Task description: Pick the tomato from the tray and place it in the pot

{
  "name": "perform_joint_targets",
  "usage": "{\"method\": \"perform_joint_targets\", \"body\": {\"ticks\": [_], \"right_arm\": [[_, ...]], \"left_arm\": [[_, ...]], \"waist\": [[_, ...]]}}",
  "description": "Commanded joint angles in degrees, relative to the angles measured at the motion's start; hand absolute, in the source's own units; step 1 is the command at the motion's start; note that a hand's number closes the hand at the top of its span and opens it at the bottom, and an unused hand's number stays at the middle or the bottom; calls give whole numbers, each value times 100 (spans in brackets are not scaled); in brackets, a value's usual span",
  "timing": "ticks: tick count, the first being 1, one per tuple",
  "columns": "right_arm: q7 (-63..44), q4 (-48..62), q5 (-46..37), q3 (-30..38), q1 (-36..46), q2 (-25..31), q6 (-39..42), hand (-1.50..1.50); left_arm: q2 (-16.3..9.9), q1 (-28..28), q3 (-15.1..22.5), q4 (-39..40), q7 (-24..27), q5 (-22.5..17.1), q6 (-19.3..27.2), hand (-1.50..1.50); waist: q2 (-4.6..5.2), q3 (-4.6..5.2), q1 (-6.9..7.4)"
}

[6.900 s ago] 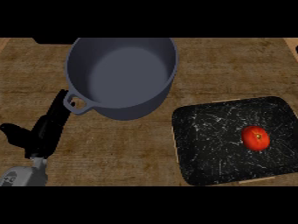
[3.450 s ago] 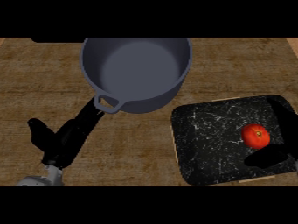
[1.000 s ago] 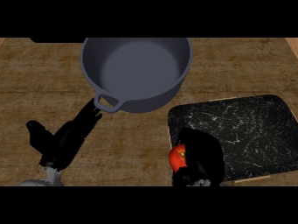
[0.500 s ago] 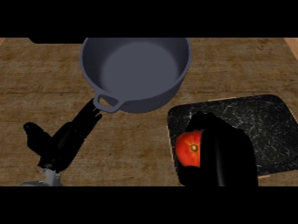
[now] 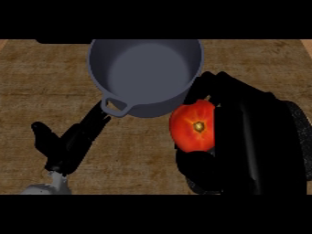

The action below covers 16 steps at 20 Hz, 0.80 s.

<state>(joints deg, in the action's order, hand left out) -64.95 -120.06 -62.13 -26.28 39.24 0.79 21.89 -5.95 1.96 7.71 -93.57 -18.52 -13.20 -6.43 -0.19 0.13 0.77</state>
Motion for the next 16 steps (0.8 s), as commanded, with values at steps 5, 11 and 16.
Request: {"method": "perform_joint_targets", "body": {"ticks": [5,11,16], "right_arm": [[-709,1906,737,1114,1872,-76,-288,150],[104,3540,902,1914,2737,-77,-798,150],[1084,5212,962,2140,3211,-78,-1582,150]], "left_arm": [[-197,-2,-196,133,110,-190,-335,0],[87,216,-61,220,138,89,-14,0],[54,-93,47,-1,183,99,-141,0]], "waist": [[30,0,86],[61,-4,47],[71,-5,110]]}}
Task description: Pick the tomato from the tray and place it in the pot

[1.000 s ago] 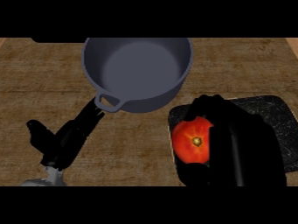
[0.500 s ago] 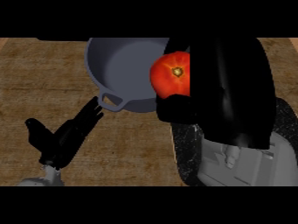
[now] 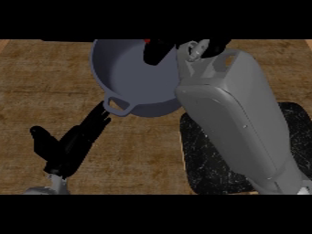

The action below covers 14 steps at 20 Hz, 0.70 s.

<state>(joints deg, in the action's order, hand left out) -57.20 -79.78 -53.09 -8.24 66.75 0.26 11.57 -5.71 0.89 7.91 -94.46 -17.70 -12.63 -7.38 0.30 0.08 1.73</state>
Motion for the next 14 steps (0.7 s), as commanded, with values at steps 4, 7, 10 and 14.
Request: {"method": "perform_joint_targets", "body": {"ticks": [4,7,10,14], "right_arm": [[834,2459,114,418,777,-25,-1207,150],[1314,3225,178,589,1064,-25,-1697,150],[1414,4059,492,248,1289,-25,-2346,150],[2017,4736,854,336,1321,-25,-3002,150]], "left_arm": [[117,-7,140,-127,-63,117,70,0],[48,160,-47,20,-169,-47,-8,0],[17,435,-34,278,-155,-36,-143,0],[92,243,138,72,-32,4,-203,0]], "waist": [[33,-1,71],[31,-2,47],[76,3,179],[113,4,323]]}}
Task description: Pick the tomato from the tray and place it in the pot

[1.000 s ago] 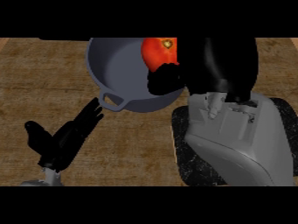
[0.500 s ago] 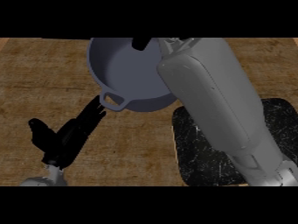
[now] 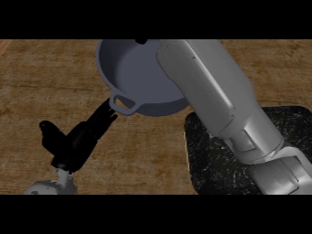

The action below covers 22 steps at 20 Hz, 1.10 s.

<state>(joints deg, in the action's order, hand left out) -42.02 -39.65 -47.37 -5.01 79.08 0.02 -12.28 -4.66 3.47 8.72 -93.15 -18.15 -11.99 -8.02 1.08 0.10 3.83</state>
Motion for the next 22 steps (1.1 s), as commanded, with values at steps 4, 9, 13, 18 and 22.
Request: {"method": "perform_joint_targets", "body": {"ticks": [4,9,13,18,22], "right_arm": [[895,1300,592,96,159,-2,-1138,150],[929,1853,1067,277,86,-2,-1462,150],[1557,1690,1812,936,-92,-2,-1852,-150],[2475,1773,2408,1096,-137,-2,-2113,-150],[2988,1858,2781,1306,-104,-2,-2494,-150]], "left_arm": [[-26,114,2,-15,-110,-102,-140,0],[150,124,289,13,-43,55,-130,0],[32,389,85,-70,-179,-35,-132,0],[139,369,183,32,-204,25,-76,0],[67,426,123,-34,-252,-7,-116,0]], "waist": [[53,1,156],[128,3,394],[175,-13,410],[165,-12,458],[161,-10,485]]}}
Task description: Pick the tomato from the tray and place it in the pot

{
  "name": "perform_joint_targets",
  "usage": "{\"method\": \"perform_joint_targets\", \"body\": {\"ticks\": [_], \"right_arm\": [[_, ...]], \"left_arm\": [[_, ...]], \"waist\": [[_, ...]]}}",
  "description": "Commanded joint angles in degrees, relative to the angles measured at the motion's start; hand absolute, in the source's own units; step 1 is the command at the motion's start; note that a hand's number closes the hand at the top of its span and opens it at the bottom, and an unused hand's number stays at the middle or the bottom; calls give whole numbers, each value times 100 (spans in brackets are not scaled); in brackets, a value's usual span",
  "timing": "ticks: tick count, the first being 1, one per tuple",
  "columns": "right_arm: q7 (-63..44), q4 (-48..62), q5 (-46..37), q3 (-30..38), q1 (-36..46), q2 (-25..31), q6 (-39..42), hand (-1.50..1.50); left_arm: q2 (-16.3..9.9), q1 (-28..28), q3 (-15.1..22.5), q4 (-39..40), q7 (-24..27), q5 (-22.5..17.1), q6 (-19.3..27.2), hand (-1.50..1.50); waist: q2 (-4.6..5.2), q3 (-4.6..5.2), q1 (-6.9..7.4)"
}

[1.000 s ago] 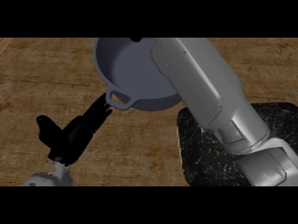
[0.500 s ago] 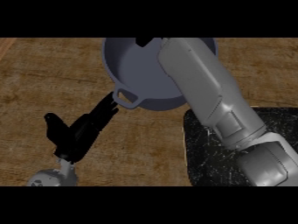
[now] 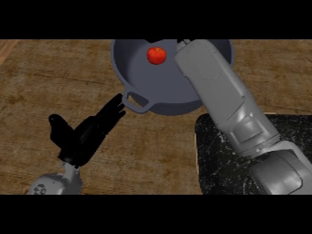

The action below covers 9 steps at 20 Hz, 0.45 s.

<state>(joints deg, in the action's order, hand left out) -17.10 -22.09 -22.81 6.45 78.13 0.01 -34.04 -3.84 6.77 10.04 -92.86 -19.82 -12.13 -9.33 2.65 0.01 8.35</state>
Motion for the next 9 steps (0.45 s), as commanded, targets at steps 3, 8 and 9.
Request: {"method": "perform_joint_targets", "body": {"ticks": [3,8,9], "right_arm": [[760,279,295,173,38,-1,-832,-150],[1066,579,318,345,37,-1,-1167,-150],[959,616,283,371,219,42,-1168,-150]], "left_arm": [[-71,-91,-80,-52,-4,-42,-32,0],[104,-134,-2,-50,81,112,169,0],[-26,-351,-22,-60,118,133,89,0]], "waist": [[-19,7,0],[-60,3,-261],[-98,4,-327]]}}
